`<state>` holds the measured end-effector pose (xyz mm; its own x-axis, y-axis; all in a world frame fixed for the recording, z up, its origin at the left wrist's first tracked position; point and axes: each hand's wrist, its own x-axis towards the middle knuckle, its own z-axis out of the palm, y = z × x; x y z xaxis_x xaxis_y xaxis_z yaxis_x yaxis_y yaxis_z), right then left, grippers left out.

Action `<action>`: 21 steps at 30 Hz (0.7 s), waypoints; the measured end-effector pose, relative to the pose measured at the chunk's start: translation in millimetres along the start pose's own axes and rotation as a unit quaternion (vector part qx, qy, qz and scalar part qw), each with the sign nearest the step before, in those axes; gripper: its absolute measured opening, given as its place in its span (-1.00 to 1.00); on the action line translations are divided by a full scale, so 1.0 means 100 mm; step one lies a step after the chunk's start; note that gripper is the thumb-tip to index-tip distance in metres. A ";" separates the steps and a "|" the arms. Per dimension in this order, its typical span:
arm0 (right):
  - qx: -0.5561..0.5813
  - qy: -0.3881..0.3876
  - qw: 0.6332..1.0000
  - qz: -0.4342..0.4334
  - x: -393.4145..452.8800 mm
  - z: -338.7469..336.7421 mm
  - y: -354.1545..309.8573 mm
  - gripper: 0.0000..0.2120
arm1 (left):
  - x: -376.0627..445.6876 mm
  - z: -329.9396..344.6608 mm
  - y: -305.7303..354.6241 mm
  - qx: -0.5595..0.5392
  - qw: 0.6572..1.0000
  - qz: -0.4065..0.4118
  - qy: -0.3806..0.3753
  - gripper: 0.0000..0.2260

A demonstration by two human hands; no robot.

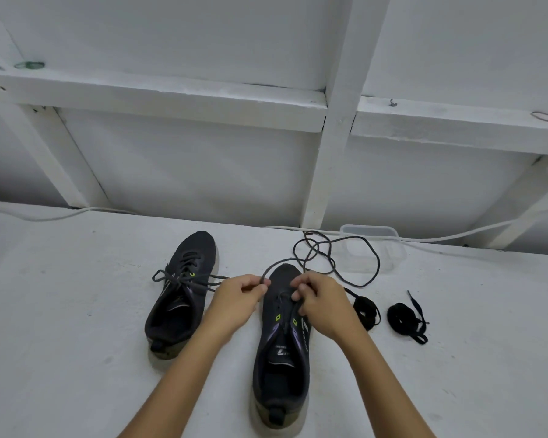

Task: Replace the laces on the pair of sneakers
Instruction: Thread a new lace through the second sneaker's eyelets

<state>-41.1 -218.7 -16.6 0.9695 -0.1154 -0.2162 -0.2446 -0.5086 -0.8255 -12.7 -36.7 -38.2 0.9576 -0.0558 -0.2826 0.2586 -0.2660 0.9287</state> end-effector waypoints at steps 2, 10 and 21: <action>-0.026 0.012 0.999 -0.018 -0.02 0.05 0.03 -0.72 | -0.07 0.07 -0.06 -0.057 0.998 -0.001 0.016 -0.87; -0.113 0.029 0.991 -0.060 -0.04 0.14 0.00 -0.89 | -0.14 0.16 -0.18 -0.126 0.991 0.022 0.048 -0.90; -0.139 0.057 0.988 -0.038 0.01 0.31 0.12 -0.89 | -0.03 0.11 -0.31 -0.159 0.987 0.039 0.000 -0.90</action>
<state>-43.9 -198.2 -42.9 0.9841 -0.1556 -0.0857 -0.1732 -0.7328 -0.6580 -24.9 -38.7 -68.7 0.9762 -0.0641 -0.2071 0.2106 0.0544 0.9761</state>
